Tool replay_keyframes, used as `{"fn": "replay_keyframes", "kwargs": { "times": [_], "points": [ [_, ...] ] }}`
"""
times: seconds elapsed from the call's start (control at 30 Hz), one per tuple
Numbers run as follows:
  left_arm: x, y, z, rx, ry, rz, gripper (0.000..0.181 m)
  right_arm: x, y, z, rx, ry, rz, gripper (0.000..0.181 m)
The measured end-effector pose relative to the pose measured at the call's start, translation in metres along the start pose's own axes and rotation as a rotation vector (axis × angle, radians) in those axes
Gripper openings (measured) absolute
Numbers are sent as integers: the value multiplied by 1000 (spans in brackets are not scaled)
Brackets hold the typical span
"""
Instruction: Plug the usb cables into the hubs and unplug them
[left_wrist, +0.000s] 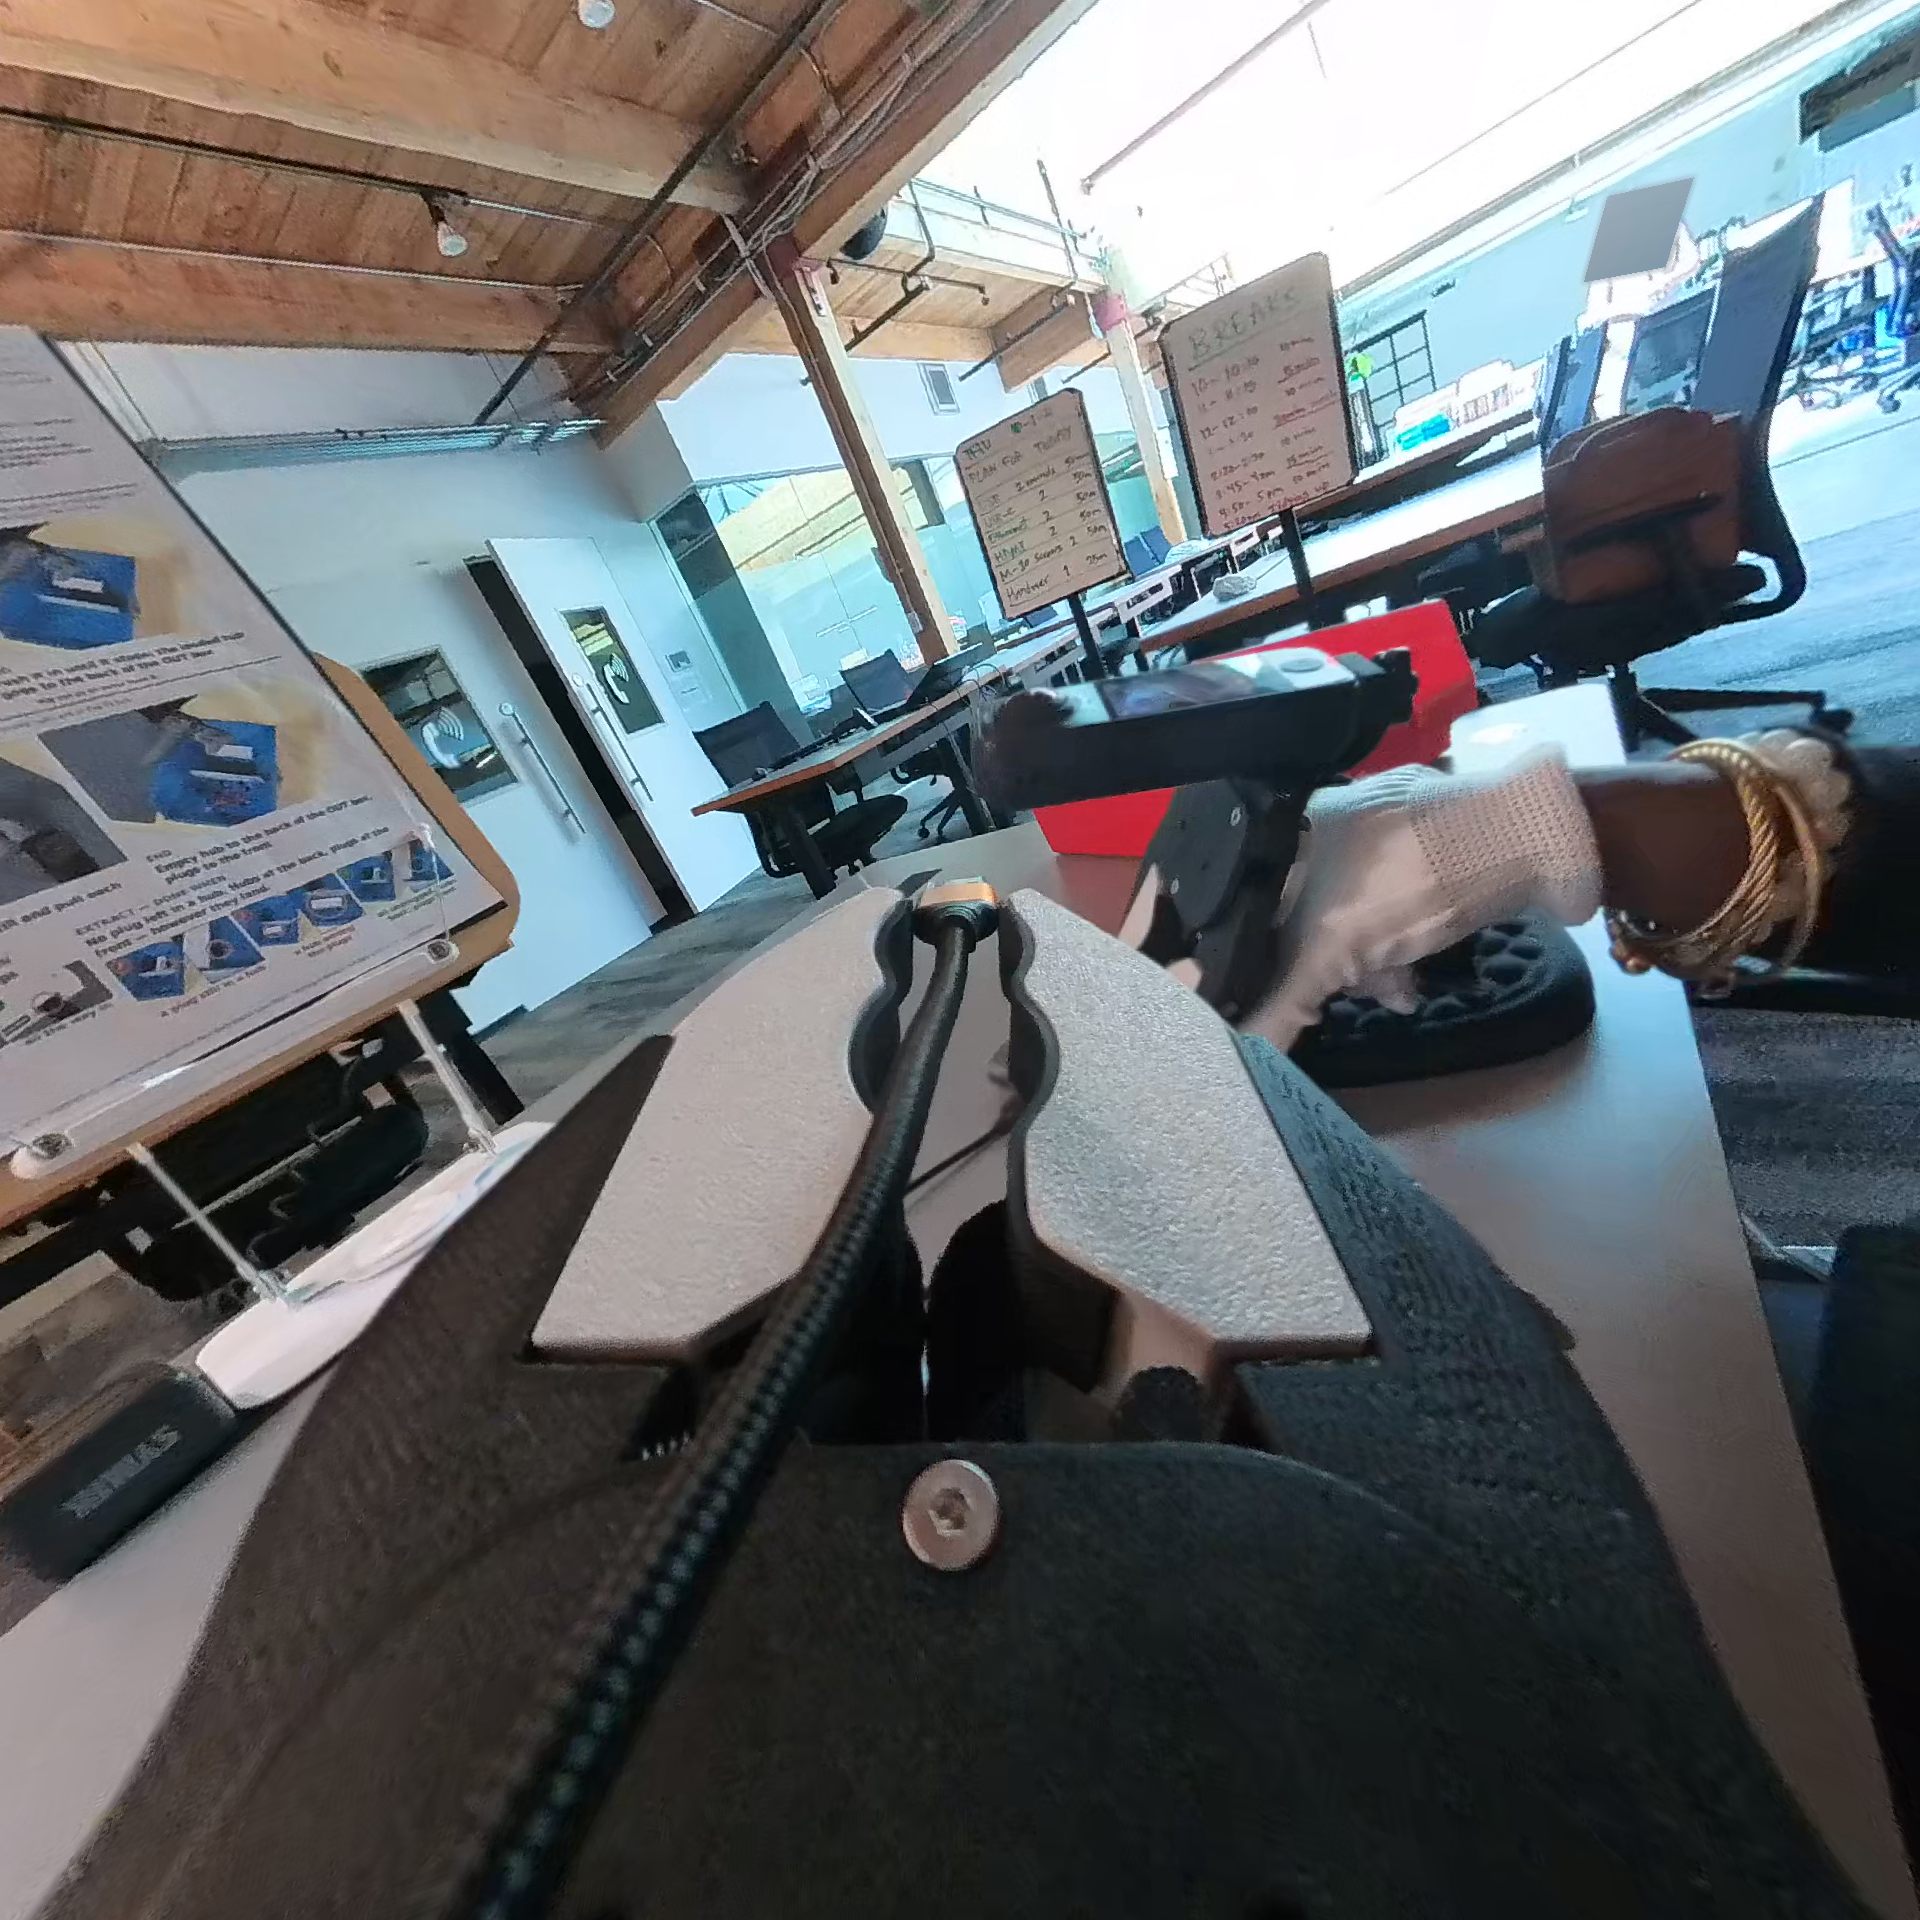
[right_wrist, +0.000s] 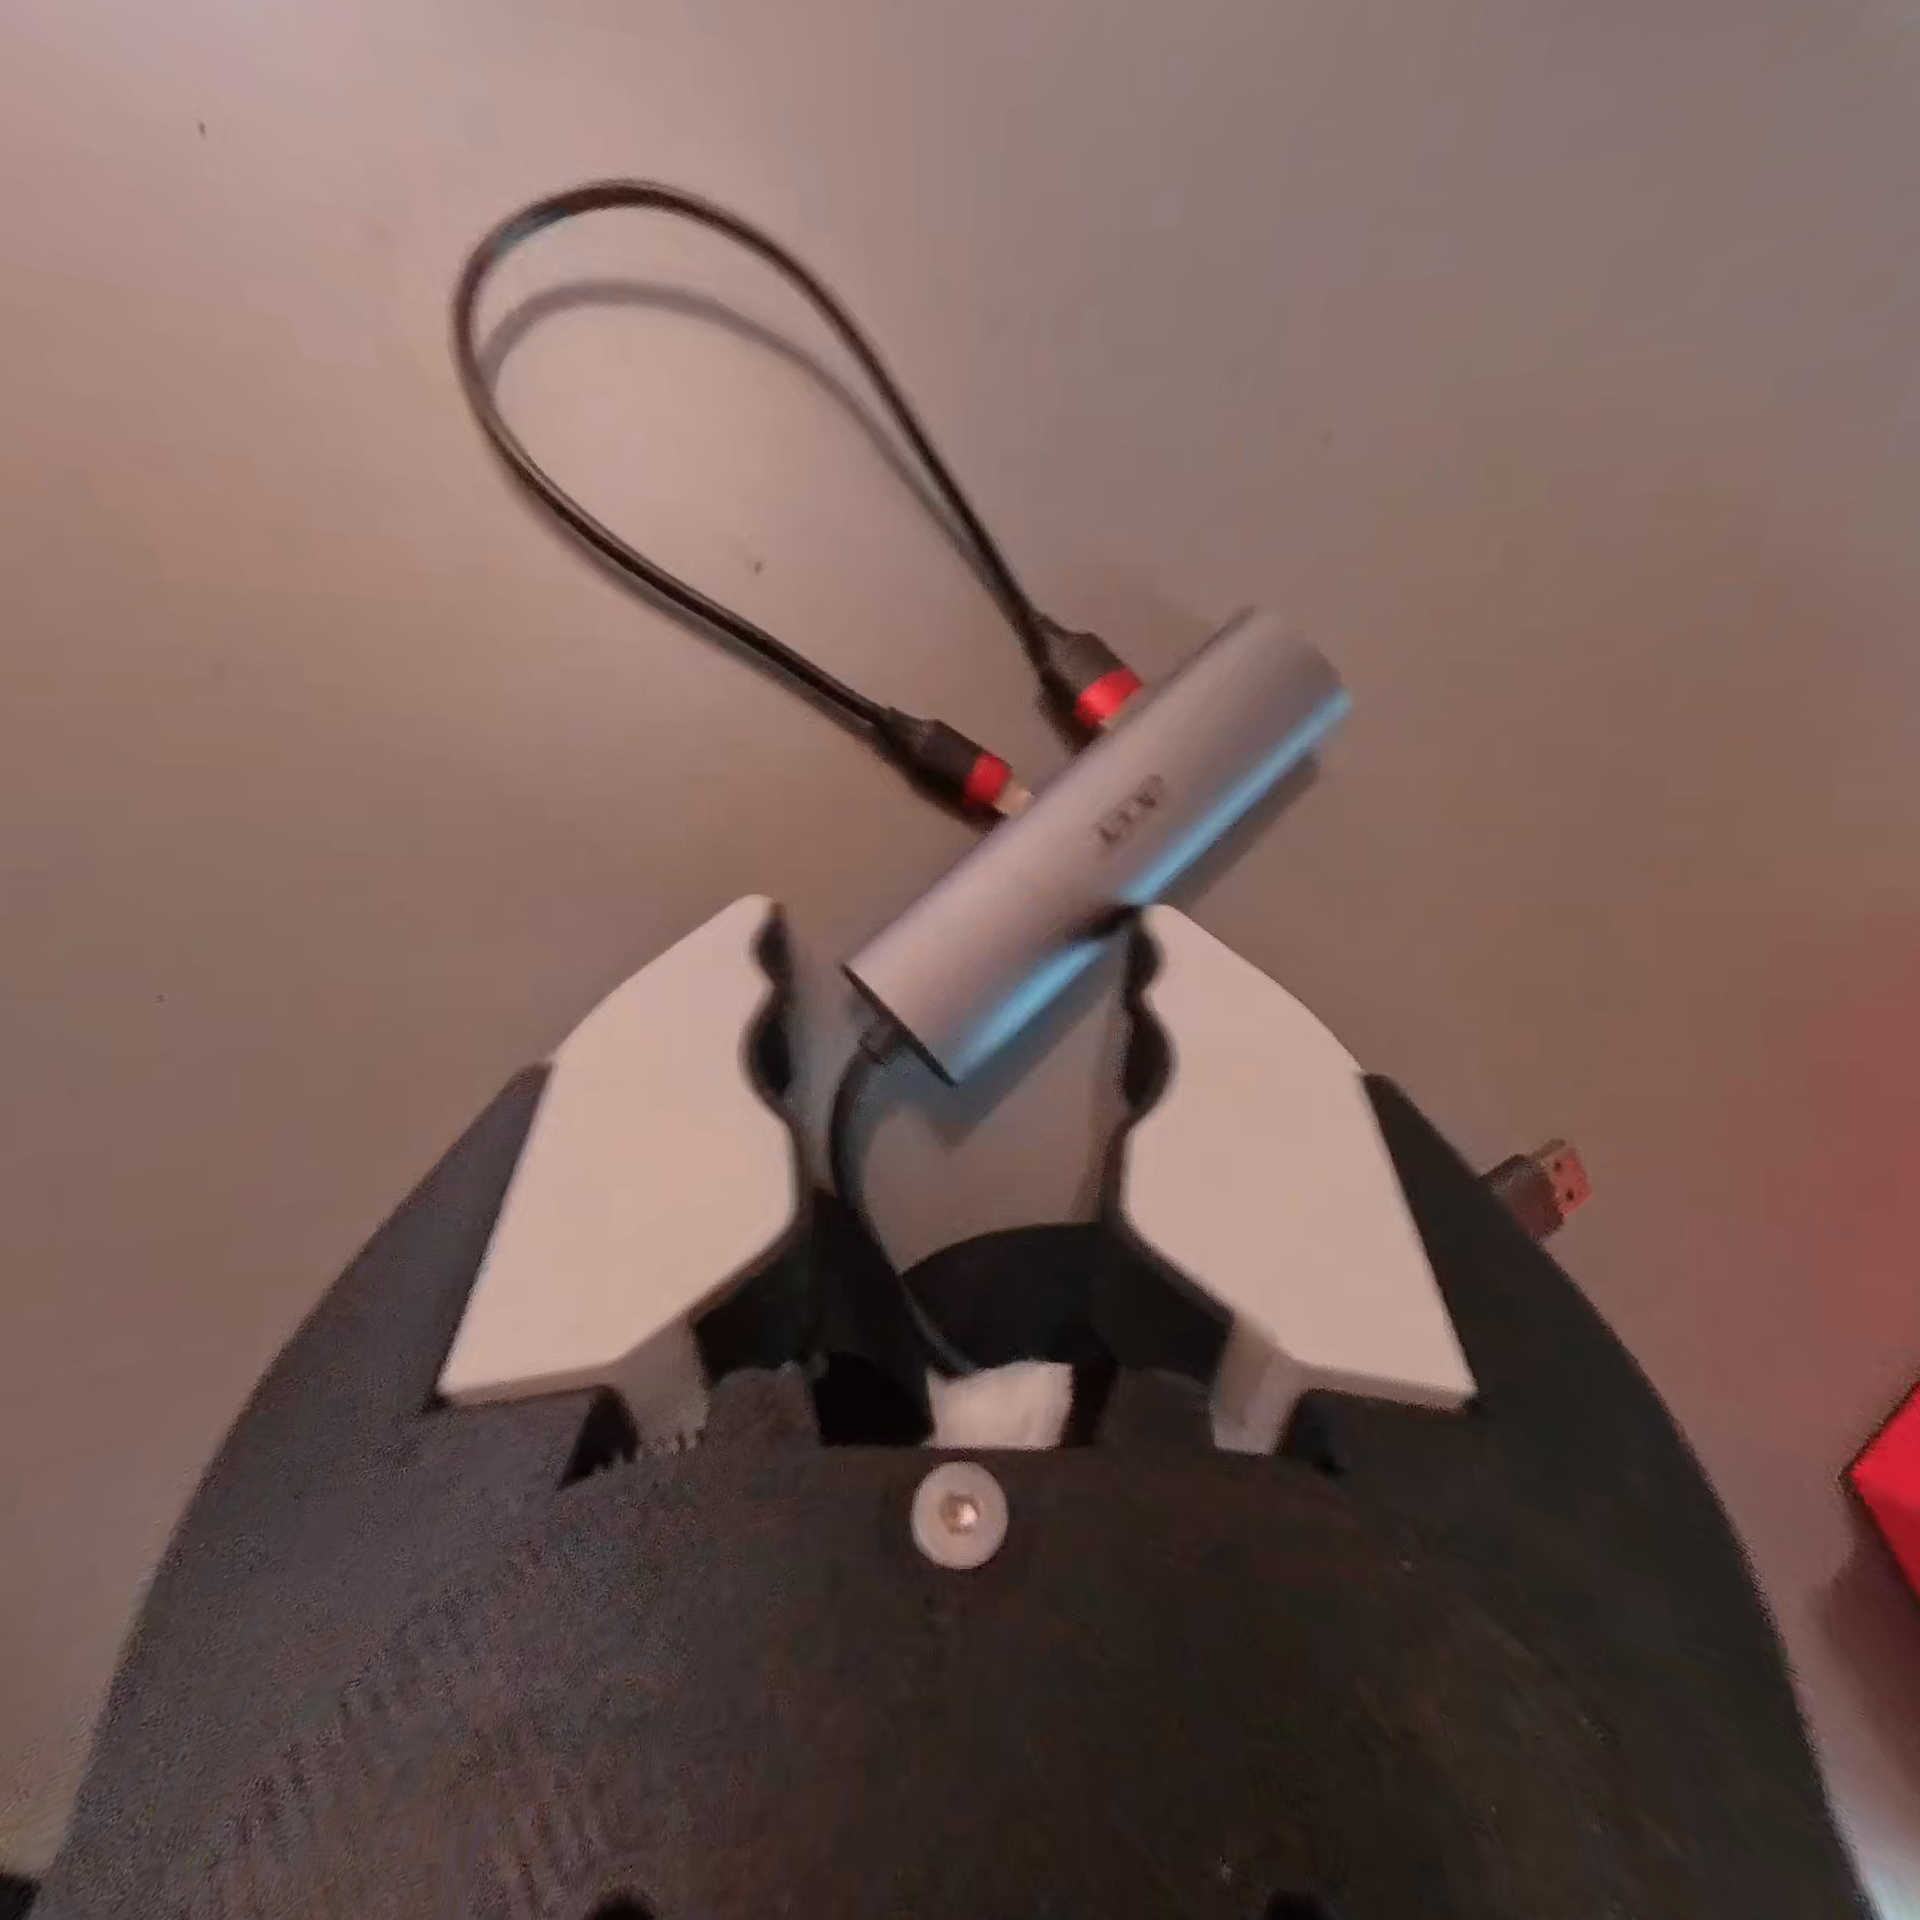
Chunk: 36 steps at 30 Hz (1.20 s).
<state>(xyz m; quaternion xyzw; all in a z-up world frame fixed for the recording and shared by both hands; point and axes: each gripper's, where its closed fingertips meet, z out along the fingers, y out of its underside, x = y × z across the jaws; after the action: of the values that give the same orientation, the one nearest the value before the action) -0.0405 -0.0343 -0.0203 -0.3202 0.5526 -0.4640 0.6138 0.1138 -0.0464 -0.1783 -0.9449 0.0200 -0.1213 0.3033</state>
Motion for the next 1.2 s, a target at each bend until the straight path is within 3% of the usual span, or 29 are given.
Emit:
{"fn": "replay_keyframes", "kwargs": {
  "times": [0.03,0.13,0.27,0.4,0.57,0.8,1.2],
  "points": [
    [-1,0,-1,3,-3,-7,15,0,0,0,2,-11,-12,48],
    [-3,1,-4,10,-8,-23,15,5,6,-7,3,-55,-14,42],
    [-1,0,-5,20,3,-23,15,12,8,-46,121,-184,-72,34],
    [3,2,-2,3,23,-16,15,26,38,-74,109,-264,-139,33],
    [12,2,1,7,72,-7,15,36,68,-77,110,-309,-133,34],
    [14,4,3,-6,81,-21,15,35,69,-76,162,-324,-92,34],
    [-5,-39,-25,372,194,-410,15,35,69,-75,170,-306,-97,34]
  ]
}}
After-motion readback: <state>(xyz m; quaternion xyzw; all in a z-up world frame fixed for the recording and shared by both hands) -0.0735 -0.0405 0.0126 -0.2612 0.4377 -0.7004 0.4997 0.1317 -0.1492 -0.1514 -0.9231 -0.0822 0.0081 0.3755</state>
